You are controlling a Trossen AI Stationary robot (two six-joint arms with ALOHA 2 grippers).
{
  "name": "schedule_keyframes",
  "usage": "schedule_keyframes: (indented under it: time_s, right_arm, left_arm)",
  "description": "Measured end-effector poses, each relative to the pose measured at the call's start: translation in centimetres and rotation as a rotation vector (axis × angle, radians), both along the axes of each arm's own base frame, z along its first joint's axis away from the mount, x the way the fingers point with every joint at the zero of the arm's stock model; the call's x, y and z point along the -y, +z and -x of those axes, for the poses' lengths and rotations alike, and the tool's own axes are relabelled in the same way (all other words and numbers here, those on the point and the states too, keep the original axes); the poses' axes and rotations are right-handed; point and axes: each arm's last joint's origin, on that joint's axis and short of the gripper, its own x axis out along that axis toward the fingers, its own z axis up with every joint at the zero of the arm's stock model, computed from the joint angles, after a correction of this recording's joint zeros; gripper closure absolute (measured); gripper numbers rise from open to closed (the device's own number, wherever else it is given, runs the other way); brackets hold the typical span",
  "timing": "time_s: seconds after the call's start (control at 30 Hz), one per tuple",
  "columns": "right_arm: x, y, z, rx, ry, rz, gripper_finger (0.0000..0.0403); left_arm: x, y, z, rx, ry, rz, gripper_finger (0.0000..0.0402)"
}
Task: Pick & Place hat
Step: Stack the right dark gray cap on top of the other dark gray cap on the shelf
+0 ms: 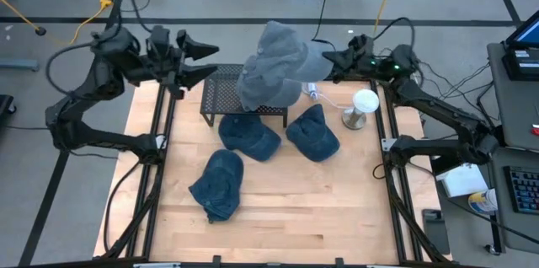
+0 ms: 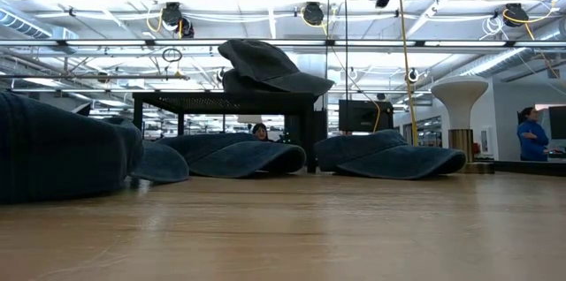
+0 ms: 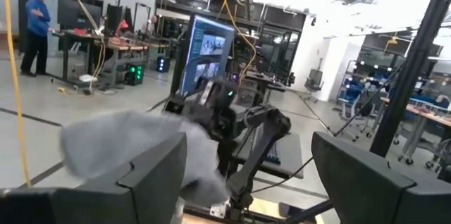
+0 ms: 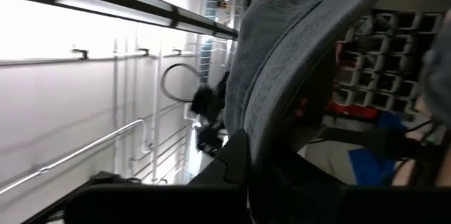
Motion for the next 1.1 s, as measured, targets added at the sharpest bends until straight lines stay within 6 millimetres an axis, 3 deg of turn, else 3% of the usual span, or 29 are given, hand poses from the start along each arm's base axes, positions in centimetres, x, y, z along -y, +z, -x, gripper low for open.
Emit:
schedule_keyframes:
  time_s: [0.27,0.53,0.93,1.1]
  right_arm:
    - [2.6,-3.3,-3.5,-0.061,0.0,0.019,0.04]
    - [3.9,-7.5,-7.0,-0.167,0.032,0.017,0.04]
    - [5.6,-11.4,-8.4,-0.318,-0.033,0.025,0.0399]
    - [5.6,-12.1,-8.5,-0.374,-0.056,0.053,0.0399]
  left_arm:
    - [0.6,-0.1,1.5,-0.035,-0.001,0.013,0.0092]
    - [0.6,-0.9,1.5,-0.108,-0.001,0.04,0.0092]
    - [0.6,-1.0,1.5,-0.124,0.001,0.047,0.0092]
    - [0.5,-1.1,1.5,-0.129,0.042,0.052,0.0092]
